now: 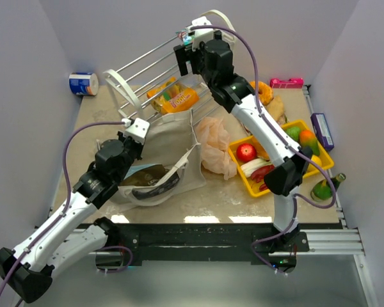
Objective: Place the mixed food into the grocery bags and tie them
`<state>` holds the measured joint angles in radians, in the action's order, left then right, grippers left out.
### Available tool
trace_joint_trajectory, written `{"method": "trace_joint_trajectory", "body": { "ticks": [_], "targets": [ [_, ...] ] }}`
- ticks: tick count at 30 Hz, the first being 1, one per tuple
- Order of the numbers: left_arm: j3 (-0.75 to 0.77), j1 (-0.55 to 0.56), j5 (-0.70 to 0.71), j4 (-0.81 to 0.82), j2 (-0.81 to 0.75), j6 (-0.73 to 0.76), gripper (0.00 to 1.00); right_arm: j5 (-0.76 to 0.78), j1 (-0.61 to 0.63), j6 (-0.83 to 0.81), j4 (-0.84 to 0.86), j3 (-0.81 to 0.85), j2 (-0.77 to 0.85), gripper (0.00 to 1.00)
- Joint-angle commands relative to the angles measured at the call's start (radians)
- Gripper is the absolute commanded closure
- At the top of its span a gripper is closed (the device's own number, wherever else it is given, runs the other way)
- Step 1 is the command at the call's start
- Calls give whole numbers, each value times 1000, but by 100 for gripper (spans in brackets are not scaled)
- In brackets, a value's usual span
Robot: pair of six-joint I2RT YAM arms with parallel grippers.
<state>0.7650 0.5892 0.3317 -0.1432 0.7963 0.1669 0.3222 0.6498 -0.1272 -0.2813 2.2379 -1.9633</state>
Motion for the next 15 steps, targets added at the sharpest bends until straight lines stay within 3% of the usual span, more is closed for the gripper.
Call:
{"method": "trace_joint_trajectory", "body": {
  "ticks": [1, 4, 9, 15],
  "targets": [
    [-15, -2, -36, 50, -12, -38, 100, -32, -30, -65, 21, 109, -45, 1],
    [-15, -2, -28, 50, -14, -37, 100, -22, -36, -72, 13, 141, -83, 2],
    [-18, -2, -22, 50, -19, -32, 100, 27, -48, -75, 4, 143, -109, 12],
    [-18, -2, -17, 47, -23, -30, 100, 49, -65, -77, -9, 141, -124, 34]
  ]
}}
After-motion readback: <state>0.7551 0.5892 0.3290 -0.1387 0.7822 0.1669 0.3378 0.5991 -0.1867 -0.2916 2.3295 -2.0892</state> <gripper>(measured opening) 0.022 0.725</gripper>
